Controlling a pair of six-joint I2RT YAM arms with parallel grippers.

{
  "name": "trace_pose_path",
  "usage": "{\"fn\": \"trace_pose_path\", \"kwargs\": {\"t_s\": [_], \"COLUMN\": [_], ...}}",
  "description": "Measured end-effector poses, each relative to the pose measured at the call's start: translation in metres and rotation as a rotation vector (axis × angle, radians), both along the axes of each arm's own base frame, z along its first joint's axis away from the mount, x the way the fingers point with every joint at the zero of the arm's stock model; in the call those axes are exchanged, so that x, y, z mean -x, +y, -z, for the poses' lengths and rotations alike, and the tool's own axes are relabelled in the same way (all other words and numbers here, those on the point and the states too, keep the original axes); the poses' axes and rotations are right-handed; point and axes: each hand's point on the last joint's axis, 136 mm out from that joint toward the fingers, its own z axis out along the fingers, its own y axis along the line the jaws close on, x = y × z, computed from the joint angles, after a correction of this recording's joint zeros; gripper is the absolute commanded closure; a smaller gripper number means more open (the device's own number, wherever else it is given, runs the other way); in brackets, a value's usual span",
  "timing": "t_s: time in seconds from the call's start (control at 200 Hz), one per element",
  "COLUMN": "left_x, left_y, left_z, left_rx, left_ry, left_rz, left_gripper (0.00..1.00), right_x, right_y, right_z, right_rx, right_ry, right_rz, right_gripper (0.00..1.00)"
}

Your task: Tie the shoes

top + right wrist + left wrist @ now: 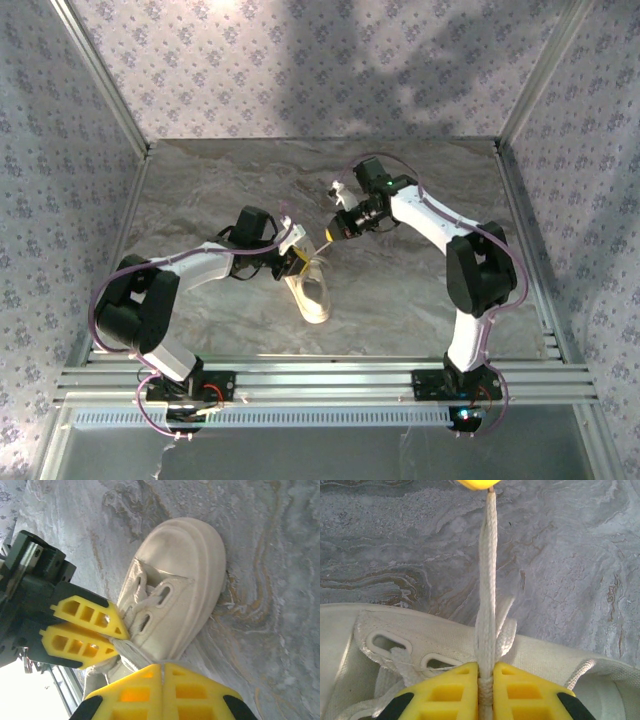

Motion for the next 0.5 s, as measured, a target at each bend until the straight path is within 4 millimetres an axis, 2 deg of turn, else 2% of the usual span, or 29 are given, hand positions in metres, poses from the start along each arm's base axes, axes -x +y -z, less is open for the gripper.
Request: {"fn": "trace_pose_path", "kwargs": {"t_s": [0.16, 0.23, 0.295, 0.405, 0.5], "left_x": [-0.001, -0.002, 0.000, 0.004, 0.005], "left_y": [0.002, 0.005, 0.007, 0.010, 0.014], "left_z": [0.001, 0.000, -0.005, -0.021, -0.043], "left_rx": [-0.004, -0.005, -0.004, 0.008, 0.028], "left_ry": [0.011, 0.015, 0.017, 0.009, -0.022], "left_rz": [-0.016, -0.027, -0.032, -0.031, -0.040], "left_gripper": [0.63, 0.58, 0.54, 0.50, 0.49], "right_x": [0.000, 0.001, 0.003, 0.002, 0.003], "right_y": [-0.006, -0.007, -0.008, -0.010, -0.012], "right_z": [0.008, 0.012, 0.017, 0.019, 0.012], "right_rx": [0.030, 0.039, 0.048, 0.054, 0.054], "right_ry": [0.003, 0.004, 0.006, -0.003, -0.041], "right_rz": [0.015, 0.016, 0.015, 0.019, 0.009], "right_gripper": [1.00, 0.88, 0.71, 0.62, 0.59]}}
